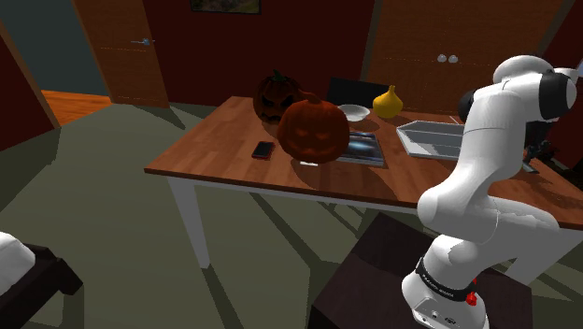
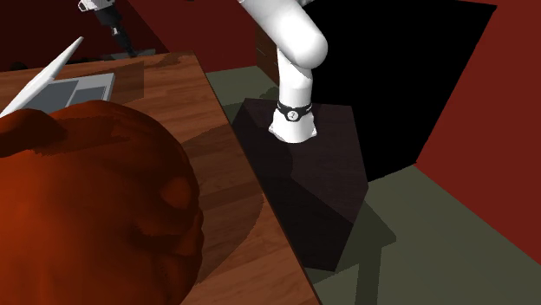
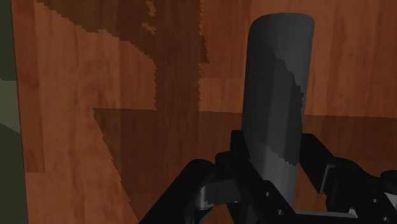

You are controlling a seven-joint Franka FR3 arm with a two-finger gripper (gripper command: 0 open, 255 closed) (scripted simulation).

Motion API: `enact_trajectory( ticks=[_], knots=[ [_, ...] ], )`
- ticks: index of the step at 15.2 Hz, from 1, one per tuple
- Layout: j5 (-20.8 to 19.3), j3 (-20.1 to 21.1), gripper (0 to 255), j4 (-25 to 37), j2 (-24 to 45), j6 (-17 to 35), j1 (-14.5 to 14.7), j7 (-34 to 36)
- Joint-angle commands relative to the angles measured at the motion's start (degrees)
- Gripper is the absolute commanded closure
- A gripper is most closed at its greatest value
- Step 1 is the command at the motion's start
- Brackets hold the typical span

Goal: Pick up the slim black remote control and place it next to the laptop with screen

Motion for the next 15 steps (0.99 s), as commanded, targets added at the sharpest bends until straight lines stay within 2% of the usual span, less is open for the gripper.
enact_trajectory(
  ticks=[1,11,15],
  knots=[
    [0.24,0.16,255,-1.27,0.33,1.48,0.22,-0.1],
    [1.76,1.34,255,-5.46,2.79,7.56,0.53,-0.53],
    [1.77,1.33,255,-5.46,2.79,7.56,0.53,-0.53]
  ],
)
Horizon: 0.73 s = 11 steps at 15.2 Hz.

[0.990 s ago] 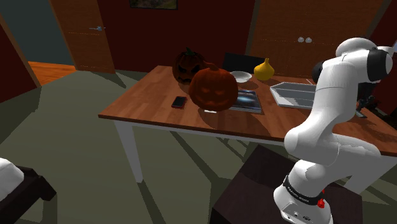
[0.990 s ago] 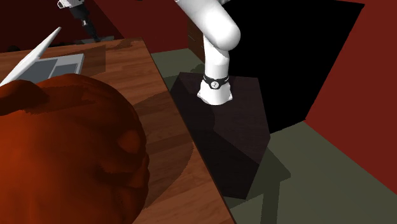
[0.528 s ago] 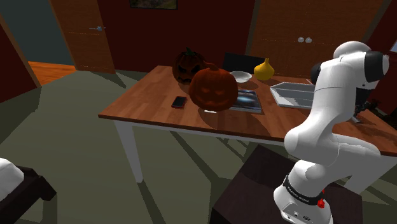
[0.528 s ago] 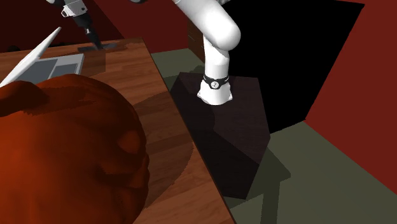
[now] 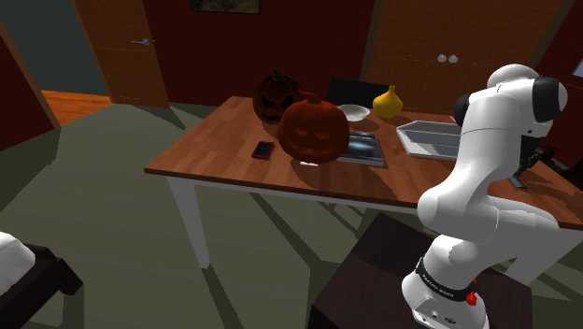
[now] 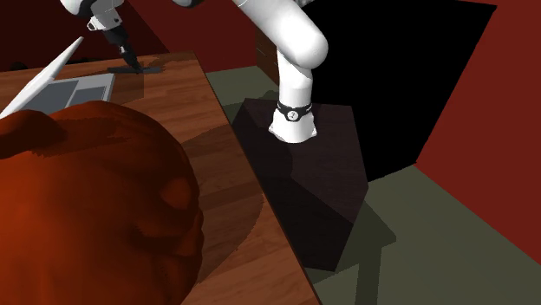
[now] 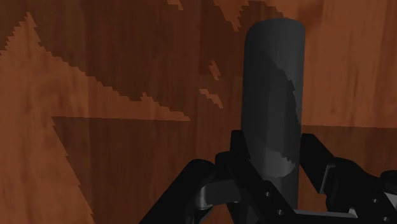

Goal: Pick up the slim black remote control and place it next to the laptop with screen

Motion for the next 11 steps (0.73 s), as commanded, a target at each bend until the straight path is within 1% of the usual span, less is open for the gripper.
enact_trajectory(
  ticks=[1,4,5,10,11],
  knots=[
    [0.03,0.04,255,-0.06,0.13,0.07,-0.02,0.01],
    [0.03,0.03,255,-0.06,0.13,0.07,-0.02,0.01],
    [0.02,0.02,0,-0.17,0.08,0.13,0.02,-0.01],
    [0.03,0.03,0,-0.06,0.13,0.07,-0.02,0.01],
    [-0.22,-0.1,0,1.75,-0.06,-1.74,-0.34,0.29]
  ],
)
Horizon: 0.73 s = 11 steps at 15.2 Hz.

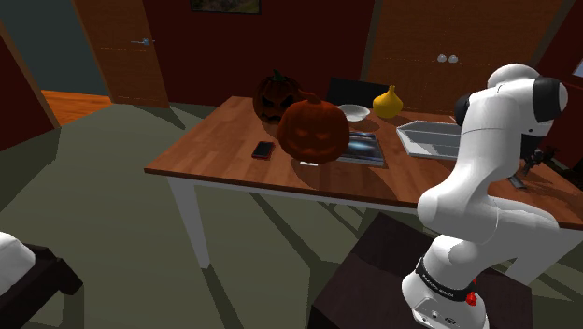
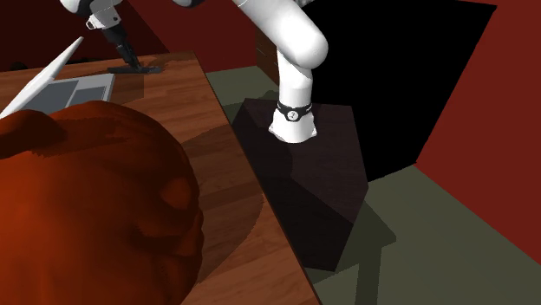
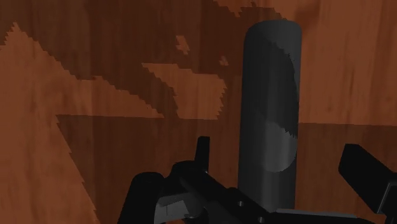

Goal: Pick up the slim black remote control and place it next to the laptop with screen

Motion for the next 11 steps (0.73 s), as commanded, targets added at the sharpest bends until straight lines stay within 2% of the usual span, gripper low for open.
enact_trajectory(
  ticks=[1,3,11],
  knots=[
    [-0.32,-0.14,0,2.88,-0.16,-2.77,-0.58,0.43],
    [-0.58,-0.19,0,6.85,-0.1,-6.28,-1.53,0.93],
    [-0.58,-0.19,0,6.85,-0.1,-6.29,-1.53,0.93]
  ],
)
